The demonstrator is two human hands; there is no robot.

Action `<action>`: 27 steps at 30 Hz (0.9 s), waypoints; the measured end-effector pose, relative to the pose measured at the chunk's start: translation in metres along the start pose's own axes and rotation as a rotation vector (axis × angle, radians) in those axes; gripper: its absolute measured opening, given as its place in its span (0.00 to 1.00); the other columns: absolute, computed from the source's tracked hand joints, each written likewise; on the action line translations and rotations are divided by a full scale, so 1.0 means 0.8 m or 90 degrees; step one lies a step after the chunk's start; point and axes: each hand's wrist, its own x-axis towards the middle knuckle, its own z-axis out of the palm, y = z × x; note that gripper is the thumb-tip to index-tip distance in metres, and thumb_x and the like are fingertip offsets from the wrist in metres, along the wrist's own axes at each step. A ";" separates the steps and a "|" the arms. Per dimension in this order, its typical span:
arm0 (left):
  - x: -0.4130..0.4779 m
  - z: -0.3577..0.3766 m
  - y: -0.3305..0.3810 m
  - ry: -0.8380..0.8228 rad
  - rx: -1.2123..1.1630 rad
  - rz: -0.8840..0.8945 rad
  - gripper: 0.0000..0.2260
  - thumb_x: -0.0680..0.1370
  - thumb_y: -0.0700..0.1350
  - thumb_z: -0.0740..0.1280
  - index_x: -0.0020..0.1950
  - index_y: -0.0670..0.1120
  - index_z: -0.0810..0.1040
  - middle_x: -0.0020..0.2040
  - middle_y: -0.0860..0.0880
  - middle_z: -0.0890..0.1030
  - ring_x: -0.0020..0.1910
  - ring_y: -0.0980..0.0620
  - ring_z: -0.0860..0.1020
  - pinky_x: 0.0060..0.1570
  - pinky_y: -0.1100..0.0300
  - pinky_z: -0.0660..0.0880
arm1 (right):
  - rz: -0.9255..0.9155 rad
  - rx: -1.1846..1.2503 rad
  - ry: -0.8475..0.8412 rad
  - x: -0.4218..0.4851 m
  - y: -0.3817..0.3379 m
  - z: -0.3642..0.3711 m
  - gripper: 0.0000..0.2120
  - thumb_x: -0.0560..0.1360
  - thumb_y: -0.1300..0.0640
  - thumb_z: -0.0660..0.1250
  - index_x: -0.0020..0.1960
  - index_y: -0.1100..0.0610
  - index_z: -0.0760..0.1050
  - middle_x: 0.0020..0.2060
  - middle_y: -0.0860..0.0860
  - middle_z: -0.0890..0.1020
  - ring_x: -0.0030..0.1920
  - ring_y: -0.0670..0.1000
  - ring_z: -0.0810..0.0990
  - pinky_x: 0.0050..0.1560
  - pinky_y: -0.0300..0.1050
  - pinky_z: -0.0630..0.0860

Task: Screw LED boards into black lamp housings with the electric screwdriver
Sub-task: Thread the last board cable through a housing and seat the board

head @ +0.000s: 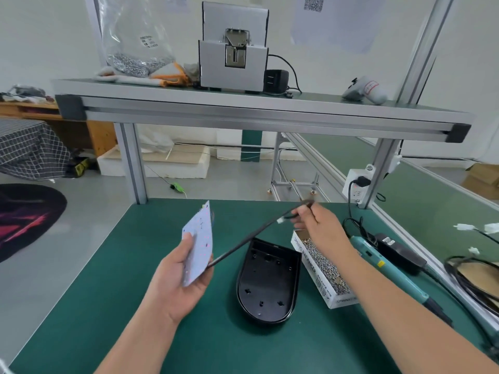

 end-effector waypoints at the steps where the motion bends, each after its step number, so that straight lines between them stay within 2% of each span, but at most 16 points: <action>1: -0.001 0.004 -0.006 -0.004 0.015 -0.008 0.15 0.82 0.52 0.68 0.62 0.42 0.82 0.44 0.46 0.85 0.35 0.52 0.84 0.33 0.59 0.83 | 0.012 0.065 0.012 -0.010 -0.006 0.001 0.14 0.87 0.47 0.58 0.54 0.51 0.80 0.47 0.44 0.88 0.46 0.44 0.87 0.53 0.47 0.84; 4: -0.006 0.015 -0.018 -0.033 0.033 -0.031 0.19 0.81 0.53 0.68 0.65 0.42 0.82 0.52 0.43 0.87 0.42 0.48 0.87 0.40 0.56 0.85 | 0.018 0.209 0.043 -0.034 -0.018 0.000 0.08 0.87 0.55 0.62 0.55 0.58 0.78 0.46 0.48 0.88 0.44 0.49 0.88 0.49 0.45 0.86; 6: -0.011 0.021 -0.025 -0.047 0.049 -0.046 0.22 0.78 0.54 0.68 0.67 0.43 0.82 0.59 0.42 0.87 0.47 0.46 0.87 0.40 0.57 0.84 | -0.004 0.228 0.030 -0.046 -0.021 -0.002 0.01 0.83 0.63 0.67 0.53 0.59 0.76 0.45 0.53 0.87 0.44 0.51 0.88 0.49 0.45 0.85; 8: -0.015 0.024 -0.033 -0.061 0.068 -0.066 0.21 0.81 0.54 0.66 0.68 0.44 0.81 0.64 0.43 0.86 0.53 0.46 0.88 0.42 0.56 0.85 | -0.037 0.160 0.009 -0.058 -0.016 0.001 0.09 0.81 0.67 0.68 0.51 0.53 0.75 0.45 0.50 0.86 0.45 0.49 0.88 0.49 0.40 0.83; 10: -0.018 0.027 -0.038 -0.085 0.086 -0.078 0.20 0.84 0.54 0.64 0.70 0.44 0.81 0.65 0.43 0.85 0.57 0.47 0.87 0.44 0.55 0.85 | -0.068 0.040 0.002 -0.069 -0.010 0.006 0.13 0.80 0.64 0.68 0.49 0.46 0.74 0.44 0.43 0.85 0.45 0.44 0.86 0.47 0.30 0.78; 11: -0.019 0.028 -0.039 -0.092 0.095 -0.079 0.20 0.84 0.54 0.63 0.70 0.44 0.81 0.65 0.43 0.85 0.58 0.46 0.87 0.44 0.54 0.85 | -0.086 -0.009 0.003 -0.073 -0.006 0.008 0.13 0.80 0.63 0.68 0.49 0.45 0.73 0.43 0.41 0.84 0.44 0.43 0.85 0.45 0.29 0.76; 13: -0.020 0.029 -0.039 -0.103 0.113 -0.074 0.21 0.83 0.55 0.64 0.70 0.44 0.81 0.65 0.44 0.85 0.58 0.46 0.87 0.44 0.54 0.85 | -0.128 -0.087 0.020 -0.079 0.001 0.009 0.13 0.81 0.61 0.68 0.50 0.43 0.71 0.43 0.40 0.82 0.43 0.43 0.82 0.42 0.33 0.75; 16: -0.022 0.029 -0.037 -0.127 0.140 -0.062 0.21 0.83 0.55 0.64 0.71 0.46 0.81 0.67 0.44 0.84 0.60 0.45 0.86 0.47 0.52 0.85 | -0.162 -0.144 0.026 -0.085 -0.001 0.007 0.13 0.82 0.59 0.67 0.51 0.40 0.69 0.43 0.42 0.80 0.43 0.47 0.79 0.42 0.41 0.76; 18: -0.023 0.029 -0.038 -0.140 0.167 -0.056 0.20 0.83 0.56 0.65 0.70 0.48 0.82 0.67 0.43 0.84 0.61 0.44 0.85 0.49 0.50 0.85 | -0.157 -0.125 -0.010 -0.088 -0.008 0.005 0.10 0.84 0.56 0.64 0.52 0.40 0.70 0.44 0.43 0.80 0.44 0.47 0.79 0.43 0.41 0.76; 20: -0.024 0.033 -0.039 -0.143 0.213 -0.045 0.18 0.82 0.56 0.66 0.67 0.49 0.84 0.67 0.44 0.84 0.62 0.43 0.85 0.50 0.49 0.85 | -0.154 -0.133 -0.074 -0.088 -0.016 0.001 0.06 0.86 0.53 0.60 0.55 0.42 0.73 0.48 0.43 0.80 0.47 0.47 0.79 0.49 0.44 0.76; 23: -0.024 0.038 -0.042 -0.157 0.276 -0.038 0.16 0.82 0.54 0.67 0.65 0.49 0.86 0.66 0.43 0.84 0.64 0.41 0.84 0.57 0.46 0.83 | -0.201 -0.221 -0.127 -0.084 -0.026 -0.002 0.09 0.85 0.60 0.60 0.61 0.51 0.74 0.55 0.48 0.78 0.51 0.50 0.74 0.55 0.49 0.74; 25: -0.024 0.040 -0.044 -0.168 0.299 -0.042 0.16 0.83 0.53 0.67 0.65 0.48 0.85 0.66 0.42 0.84 0.65 0.40 0.83 0.60 0.43 0.81 | -0.238 -0.247 -0.144 -0.083 -0.031 -0.005 0.11 0.83 0.66 0.60 0.60 0.55 0.73 0.51 0.51 0.76 0.49 0.52 0.72 0.53 0.53 0.74; 27: -0.024 0.041 -0.044 -0.168 0.301 -0.041 0.15 0.83 0.52 0.67 0.65 0.48 0.85 0.66 0.42 0.84 0.64 0.39 0.83 0.60 0.44 0.81 | -0.270 -0.272 -0.158 -0.084 -0.031 -0.007 0.14 0.79 0.71 0.59 0.60 0.55 0.70 0.46 0.49 0.73 0.45 0.54 0.71 0.49 0.57 0.74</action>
